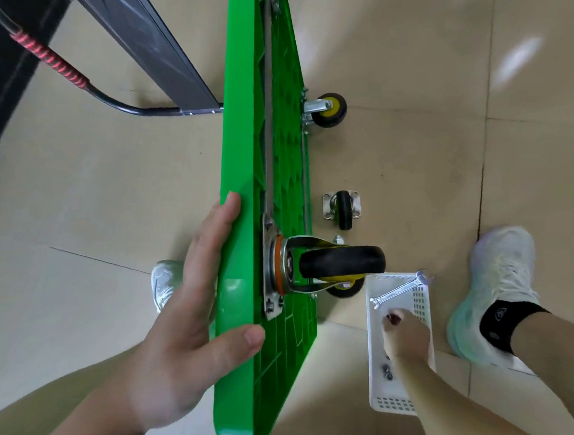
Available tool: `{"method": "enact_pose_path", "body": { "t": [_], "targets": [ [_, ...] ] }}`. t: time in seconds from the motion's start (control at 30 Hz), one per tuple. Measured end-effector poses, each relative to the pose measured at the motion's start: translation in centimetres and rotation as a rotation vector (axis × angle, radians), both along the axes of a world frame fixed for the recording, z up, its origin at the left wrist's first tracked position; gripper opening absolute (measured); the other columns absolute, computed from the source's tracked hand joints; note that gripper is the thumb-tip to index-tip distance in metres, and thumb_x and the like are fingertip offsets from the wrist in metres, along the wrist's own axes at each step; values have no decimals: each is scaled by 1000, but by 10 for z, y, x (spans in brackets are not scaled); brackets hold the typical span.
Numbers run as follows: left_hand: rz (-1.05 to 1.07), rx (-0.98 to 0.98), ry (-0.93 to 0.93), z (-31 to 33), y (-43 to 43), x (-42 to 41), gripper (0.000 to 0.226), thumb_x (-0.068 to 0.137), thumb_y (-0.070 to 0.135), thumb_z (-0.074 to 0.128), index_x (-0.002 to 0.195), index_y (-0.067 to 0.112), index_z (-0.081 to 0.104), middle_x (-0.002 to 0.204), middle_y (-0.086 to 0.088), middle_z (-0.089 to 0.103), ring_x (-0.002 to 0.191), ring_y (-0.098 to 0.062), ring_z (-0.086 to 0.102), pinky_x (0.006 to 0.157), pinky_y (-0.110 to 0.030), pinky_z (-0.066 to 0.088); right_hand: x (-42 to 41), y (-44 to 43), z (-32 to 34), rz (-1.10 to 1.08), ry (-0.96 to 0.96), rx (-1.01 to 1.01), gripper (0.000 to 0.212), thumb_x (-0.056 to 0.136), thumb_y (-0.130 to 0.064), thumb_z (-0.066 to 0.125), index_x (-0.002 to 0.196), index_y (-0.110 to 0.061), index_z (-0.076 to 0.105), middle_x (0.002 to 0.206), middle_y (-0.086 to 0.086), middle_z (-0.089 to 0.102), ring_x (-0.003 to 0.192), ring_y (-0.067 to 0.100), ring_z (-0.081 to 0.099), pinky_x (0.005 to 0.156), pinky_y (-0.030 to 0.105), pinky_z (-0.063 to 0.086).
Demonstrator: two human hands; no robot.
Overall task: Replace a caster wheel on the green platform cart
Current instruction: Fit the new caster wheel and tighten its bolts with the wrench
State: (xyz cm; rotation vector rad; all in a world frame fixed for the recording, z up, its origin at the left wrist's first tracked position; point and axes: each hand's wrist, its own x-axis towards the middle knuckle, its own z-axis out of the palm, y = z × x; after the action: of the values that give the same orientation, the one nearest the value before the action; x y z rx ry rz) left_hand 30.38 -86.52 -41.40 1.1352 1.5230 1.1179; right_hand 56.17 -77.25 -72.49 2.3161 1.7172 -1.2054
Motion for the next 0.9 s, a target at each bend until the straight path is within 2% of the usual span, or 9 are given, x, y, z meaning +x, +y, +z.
{"method": "enact_pose_path", "body": {
  "t": [0.1,0.2,0.27,0.33,0.43,0.53,0.67,0.77,0.9],
  "targets": [
    [21,-44,27,-1,2,-6,98,78,27,74,160,43,22,167,-4,22,150,-42,30,117,-69,28,-9,5,49,-18,226,98,15,90,-13,70,104,-14,74,91,1,73,86,18,65,81,27,43],
    [52,-85,5,4,8,-9,100,73,29,78,156,44,25,160,-13,29,140,-49,39,110,-73,36,-14,13,110,-47,436,-9,19,94,-14,67,110,-25,68,95,-5,70,92,19,69,91,35,55],
    [65,-76,41,9,12,-9,99,70,32,78,155,41,27,156,-12,33,140,-43,40,110,-69,38,-15,17,143,-87,553,2,15,96,-5,62,100,-19,68,84,-5,70,79,16,68,84,34,57],
    [77,-51,94,14,15,-9,92,68,37,75,149,45,32,152,-5,35,140,-30,41,112,-59,42,-15,23,174,-160,670,27,16,96,5,59,100,-6,69,75,-1,70,62,9,65,68,22,56],
    [61,-60,94,20,17,-9,87,66,41,73,143,54,34,147,5,34,137,-21,43,108,-43,49,-17,33,216,-122,681,46,17,96,1,62,103,-12,70,82,4,74,67,10,70,68,21,57],
    [33,-81,78,23,17,-11,86,67,40,74,141,56,33,143,15,33,136,-24,43,101,-50,54,-20,46,254,-29,695,67,16,94,-2,66,100,-16,70,81,5,76,72,19,73,78,37,61],
    [-4,-114,77,31,20,-14,84,65,41,74,134,63,32,139,25,31,134,-11,42,94,-41,59,-33,64,304,79,706,81,13,94,-3,67,102,-13,70,80,5,76,71,16,74,68,24,60],
    [-11,-134,93,34,24,-15,88,65,38,76,134,67,29,137,35,26,130,7,38,100,-34,55,-49,70,332,174,716,73,11,94,-8,67,100,-16,70,80,4,77,70,12,74,62,16,57],
    [-13,-153,43,34,24,-17,90,72,24,76,135,68,29,136,37,27,134,1,37,97,-33,58,-74,71,343,320,714,63,11,94,-13,68,101,-21,71,78,-1,76,70,13,73,64,20,57]
  ]
}}
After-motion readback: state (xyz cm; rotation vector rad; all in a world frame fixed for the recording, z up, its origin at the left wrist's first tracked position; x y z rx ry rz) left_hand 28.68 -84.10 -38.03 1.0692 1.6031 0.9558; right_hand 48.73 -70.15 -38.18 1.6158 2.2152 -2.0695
